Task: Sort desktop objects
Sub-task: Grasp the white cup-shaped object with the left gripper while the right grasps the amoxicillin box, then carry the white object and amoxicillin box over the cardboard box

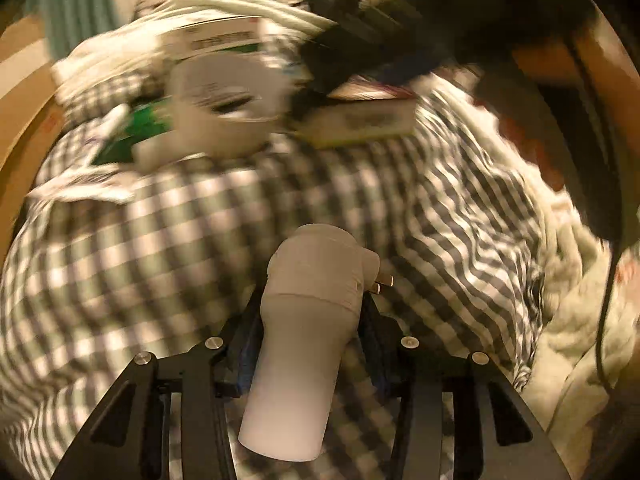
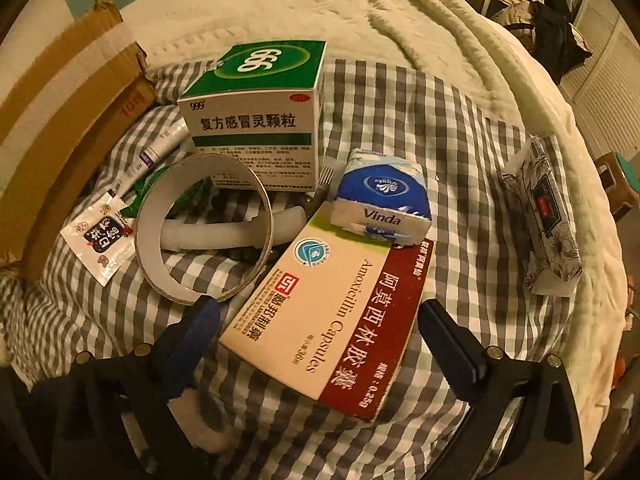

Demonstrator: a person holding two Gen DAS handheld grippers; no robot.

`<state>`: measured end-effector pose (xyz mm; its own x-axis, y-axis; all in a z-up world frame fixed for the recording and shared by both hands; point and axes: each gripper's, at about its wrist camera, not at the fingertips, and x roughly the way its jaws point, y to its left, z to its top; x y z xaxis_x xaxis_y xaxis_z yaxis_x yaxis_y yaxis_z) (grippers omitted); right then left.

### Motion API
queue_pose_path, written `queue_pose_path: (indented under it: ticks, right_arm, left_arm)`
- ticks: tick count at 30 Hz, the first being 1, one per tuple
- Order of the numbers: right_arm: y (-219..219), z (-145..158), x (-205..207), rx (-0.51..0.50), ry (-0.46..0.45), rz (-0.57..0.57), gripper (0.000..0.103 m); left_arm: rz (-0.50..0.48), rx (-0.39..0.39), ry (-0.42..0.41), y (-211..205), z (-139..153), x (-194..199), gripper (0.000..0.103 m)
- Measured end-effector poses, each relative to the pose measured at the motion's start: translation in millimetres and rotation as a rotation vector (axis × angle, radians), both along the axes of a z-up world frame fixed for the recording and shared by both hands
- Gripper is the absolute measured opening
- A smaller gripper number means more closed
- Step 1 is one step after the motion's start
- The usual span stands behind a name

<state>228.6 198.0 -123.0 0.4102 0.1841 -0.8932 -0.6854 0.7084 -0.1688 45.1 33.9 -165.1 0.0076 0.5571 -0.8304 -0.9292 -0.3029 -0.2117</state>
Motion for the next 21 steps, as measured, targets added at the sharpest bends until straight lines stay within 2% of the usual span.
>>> queue_pose_path:
  ticks: [2, 4, 5, 6, 9, 15, 21]
  right_arm:
    - [-8.7, 0.4, 1.5, -0.023, -0.032, 0.0, 0.099]
    - [-17.4, 1.3, 3.0, -0.017, -0.034, -0.012, 0.095]
    - [-22.8, 1.0, 4.5, -0.006, -0.015, -0.021, 0.084]
    - [-27.9, -0.1, 5.7, -0.001, 0.005, -0.028, 0.079]
    - [-43.1, 2.5, 5.6, 0.005, 0.004, -0.033, 0.078]
    - [-63.9, 14.2, -15.9, 0.027, 0.016, -0.011, 0.078]
    - [-72.7, 9.3, -44.9, 0.003, 0.027, 0.077, 0.078]
  left_arm:
    - [0.07, 0.013, -0.055, -8.4, 4.0, -14.6, 0.045]
    - [0.112, 0.02, -0.059, -12.4, 7.7, -20.6, 0.045]
    - [0.12, 0.016, -0.042, -12.6, 10.2, -21.0, 0.045]
    - [0.125, 0.012, -0.007, -13.0, 13.8, -19.1, 0.045]
    - [0.134, 0.002, 0.038, -13.9, 20.4, -14.1, 0.045]
    - [0.199, -0.02, 0.031, -24.7, 27.9, -17.5, 0.045]
    - [0.265, -0.034, 0.028, -34.8, 31.7, -19.1, 0.045]
